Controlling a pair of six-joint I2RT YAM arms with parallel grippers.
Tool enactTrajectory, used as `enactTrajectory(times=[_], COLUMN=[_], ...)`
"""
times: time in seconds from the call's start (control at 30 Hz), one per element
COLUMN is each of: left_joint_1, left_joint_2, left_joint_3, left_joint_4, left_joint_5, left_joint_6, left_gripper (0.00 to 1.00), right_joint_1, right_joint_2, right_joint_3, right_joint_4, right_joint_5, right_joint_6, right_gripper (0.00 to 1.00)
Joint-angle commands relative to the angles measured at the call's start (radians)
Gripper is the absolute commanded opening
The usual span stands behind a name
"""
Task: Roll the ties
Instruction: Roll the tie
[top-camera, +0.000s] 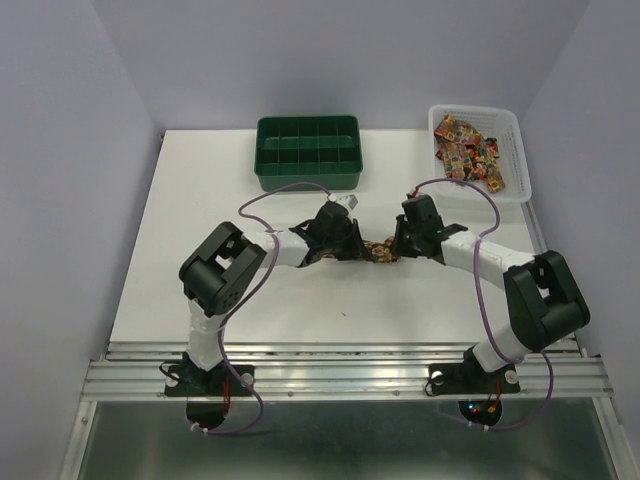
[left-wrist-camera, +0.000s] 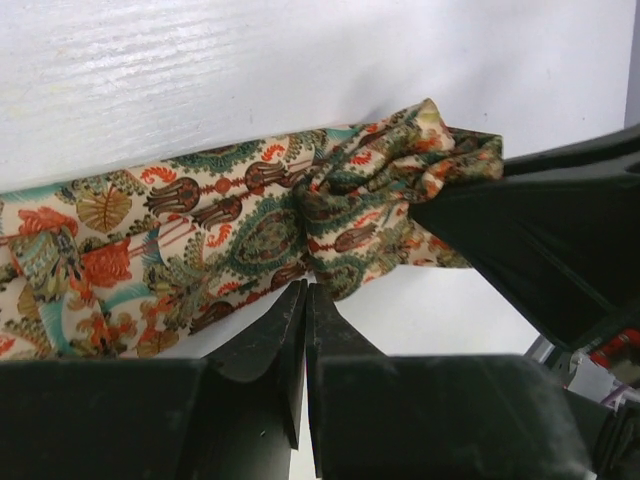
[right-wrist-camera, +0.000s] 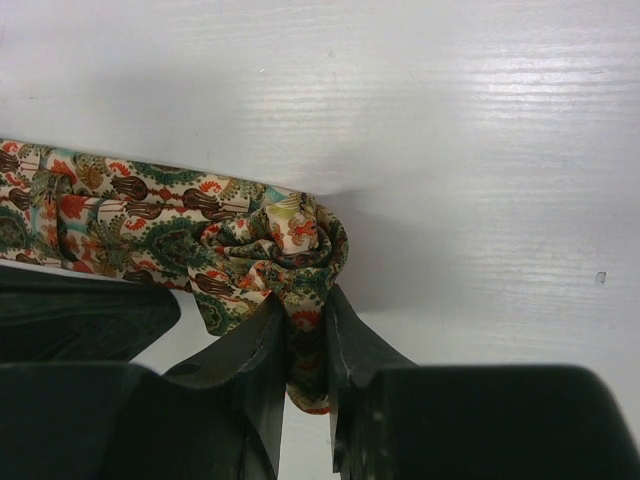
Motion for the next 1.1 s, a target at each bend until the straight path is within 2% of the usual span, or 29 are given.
enactTrajectory(times=[0.0, 0.57, 1.07], left_joint_1=[-0.007, -0.014, -0.023], left_joint_2=[0.026, 0.097, 0.094], left_joint_3=[0.064, 0.12, 0.134], left_joint_4=[0.022, 0.013, -0.027], left_joint_5=[-0.001, 0.011, -0.062], left_joint_6=[0.003, -0.002, -0.005], left_gripper=[0.13, 0.11, 0.11], right_joint_1=[0.012, 0.049, 0.121], right_joint_2=[-0.043, -0.029, 0.05], right_joint_3=[0.053, 0.082, 0.155], right_joint_4=[-0.014, -0.01, 0.012], right_joint_5=[0.016, -0.037, -0.128], right_joint_6=[-0.01, 0.007, 0.111], right_gripper=[0.01, 0.01, 0.01])
